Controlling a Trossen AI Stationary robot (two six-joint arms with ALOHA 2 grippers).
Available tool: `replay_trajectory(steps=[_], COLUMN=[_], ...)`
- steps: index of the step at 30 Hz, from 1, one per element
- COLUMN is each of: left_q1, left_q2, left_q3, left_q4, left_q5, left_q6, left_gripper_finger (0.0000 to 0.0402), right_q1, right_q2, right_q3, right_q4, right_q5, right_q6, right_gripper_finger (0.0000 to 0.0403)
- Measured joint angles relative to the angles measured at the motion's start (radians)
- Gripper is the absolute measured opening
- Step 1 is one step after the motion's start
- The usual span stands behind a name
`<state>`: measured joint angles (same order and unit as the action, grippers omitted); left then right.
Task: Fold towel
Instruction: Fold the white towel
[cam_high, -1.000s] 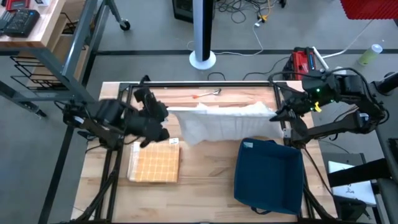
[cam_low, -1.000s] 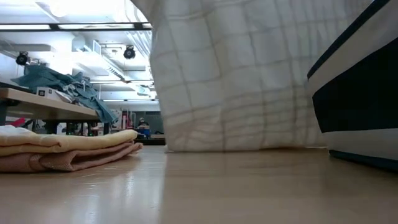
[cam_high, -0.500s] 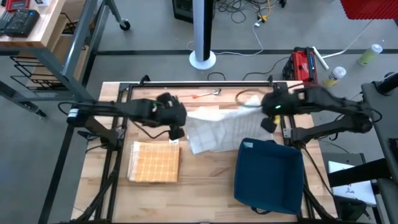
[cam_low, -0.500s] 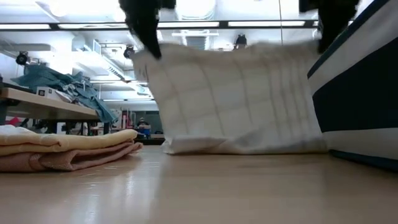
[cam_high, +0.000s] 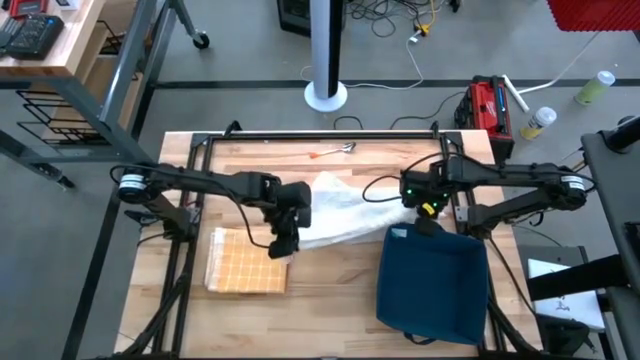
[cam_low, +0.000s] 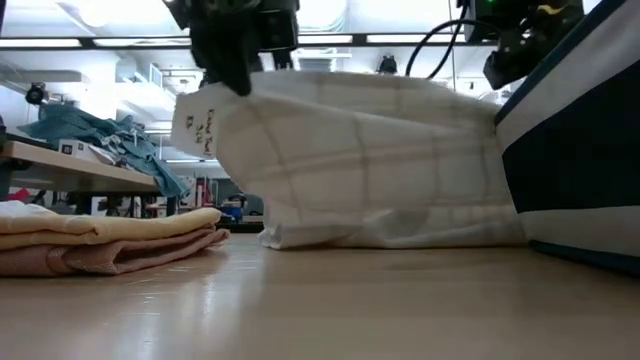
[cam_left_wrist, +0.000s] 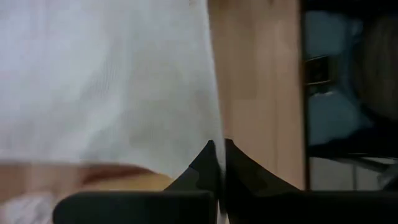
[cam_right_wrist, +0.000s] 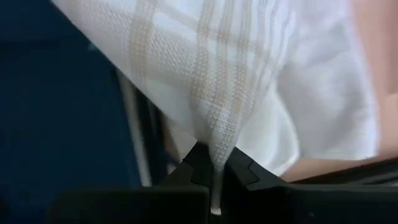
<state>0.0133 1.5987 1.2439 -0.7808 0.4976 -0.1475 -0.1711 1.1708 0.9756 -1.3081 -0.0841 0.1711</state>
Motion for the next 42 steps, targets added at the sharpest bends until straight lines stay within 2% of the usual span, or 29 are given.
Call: replay_trajectory(steps=[3,5,9,11,13,14,15,17,20,21,23,26,28,32,34,36,38,42], left_q1=[-0.004,-0.009,-0.023,-0.024,-0.02,-0.018,-0.014,-0.007,0.017,0.034,0.082,0.195,0.284,0.416,0.438,0.441,0.441,0.438], left_q2=[0.019,0.029,0.036,0.036,0.031,0.026,0.022,0.018,0.017,0.017,0.013,0.013,0.013,0.013,0.017,0.017,0.017,0.023], left_q3=[-0.013,-0.014,-0.016,-0.01,0.01,0.027,0.049,0.103,0.174,0.201,0.256,0.347,0.413,0.57,0.654,0.728,0.802,0.918], left_q4=[0.094,0.109,0.123,0.11,0.062,0.014,-0.03,-0.079,-0.09,-0.07,-0.028,0.083,0.202,0.639,0.877,1.026,1.048,0.984], left_q5=[0.038,0.052,0.046,-0.027,-0.215,-0.348,-0.502,-0.874,-1.361,-1.469,-1.592,-1.618,-1.631,-1.61,-1.558,-1.44,-1.324,-1.315], left_q6=[-0.01,-0.026,-0.044,-0.025,0.021,0.056,0.088,0.141,0.262,0.326,0.462,0.664,0.801,1.153,1.337,1.451,1.452,1.44], left_gripper_finger=[0.0,0.0,0.0,0.0,0.0,0.0,0.0,0.0,0.0,0.0,0.0,0.0,0.0,0.0,0.0,0.0,0.0,0.0], right_q1=[0.0,0.0,0.0,0.0,0.0,-0.002,-0.008,-0.024,-0.055,-0.069,-0.106,-0.182,-0.238,-0.314,-0.317,-0.316,-0.315,-0.322], right_q2=[0.001,-0.001,-0.007,-0.012,-0.017,-0.017,-0.016,-0.015,-0.016,-0.015,-0.016,-0.016,-0.015,-0.012,-0.009,0.001,0.024,0.086], right_q3=[-0.005,-0.005,0.003,0.013,0.034,0.046,0.059,0.095,0.161,0.186,0.237,0.307,0.358,0.467,0.538,0.625,0.704,0.807], right_q4=[-0.01,-0.019,-0.085,-0.087,-0.072,-0.05,-0.027,0.02,0.091,0.123,0.229,0.462,0.682,1.162,1.28,1.293,1.236,0.957], right_q5=[-0.087,-0.1,-0.085,-0.001,0.159,0.252,0.349,0.571,0.863,0.939,1.054,1.149,1.162,1.087,1.031,0.992,0.988,0.924], right_q6=[-0.038,-0.041,-0.027,-0.026,-0.033,-0.038,-0.047,-0.042,-0.098,-0.131,-0.222,-0.446,-0.646,-1.038,-1.131,-1.144,-1.1,-0.919], right_gripper_finger=[0.0,0.0,0.0,0.0,0.0,0.0,0.0,0.0,0.0,0.0,0.0,0.0,0.0,0.0,0.0,0.0,0.0,0.0])
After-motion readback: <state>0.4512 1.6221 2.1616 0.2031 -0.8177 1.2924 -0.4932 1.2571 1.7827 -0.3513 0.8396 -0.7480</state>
